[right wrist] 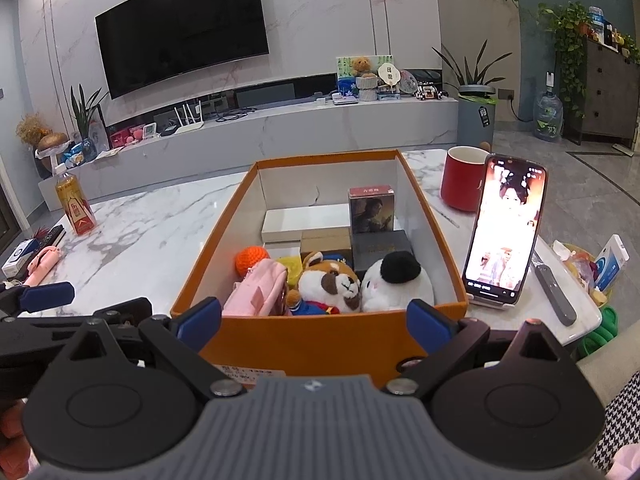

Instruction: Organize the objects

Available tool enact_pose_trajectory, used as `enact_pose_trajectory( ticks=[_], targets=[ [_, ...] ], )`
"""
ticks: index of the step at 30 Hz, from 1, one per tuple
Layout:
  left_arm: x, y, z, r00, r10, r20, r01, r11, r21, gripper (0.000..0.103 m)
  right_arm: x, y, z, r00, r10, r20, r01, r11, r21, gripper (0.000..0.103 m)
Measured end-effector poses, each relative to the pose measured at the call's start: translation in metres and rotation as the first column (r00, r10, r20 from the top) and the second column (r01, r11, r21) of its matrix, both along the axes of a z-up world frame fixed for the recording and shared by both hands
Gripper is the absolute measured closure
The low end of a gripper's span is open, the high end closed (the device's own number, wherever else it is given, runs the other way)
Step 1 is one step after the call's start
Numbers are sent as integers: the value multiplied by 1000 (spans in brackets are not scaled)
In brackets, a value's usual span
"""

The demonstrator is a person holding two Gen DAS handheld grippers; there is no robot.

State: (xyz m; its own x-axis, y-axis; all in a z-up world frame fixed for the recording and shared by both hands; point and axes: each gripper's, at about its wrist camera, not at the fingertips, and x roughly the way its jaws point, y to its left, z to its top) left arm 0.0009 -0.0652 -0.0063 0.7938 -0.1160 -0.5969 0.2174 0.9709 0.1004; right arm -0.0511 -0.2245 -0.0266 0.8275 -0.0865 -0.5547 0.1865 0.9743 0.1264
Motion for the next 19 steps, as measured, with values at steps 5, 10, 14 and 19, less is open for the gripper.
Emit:
enact_pose_trajectory(
  ticks=[5, 10, 14, 19],
  targets=[
    [0, 0, 0, 1000, -1, -1, 1, 1000, -3, 4, -1, 2, -1, 1000, 5, -7, -5, 1000, -7, 4],
    [-2, 2, -2, 1000, 6, -7, -6, 1000, -2, 4, 0, 5, 0, 1000, 10, -20, -11, 1000, -15, 4],
    [-2, 5, -2, 1000, 10, -12, -10, 1000, -1, 4, 0, 7, -1, 1000, 14, -28, -15, 1000, -20, 4],
    [-1, 7, -1, 1000, 14, -16, -14, 1000, -7, 4, 1, 10, -1, 999, 18, -33, -19, 1000, -19, 4]
  ],
)
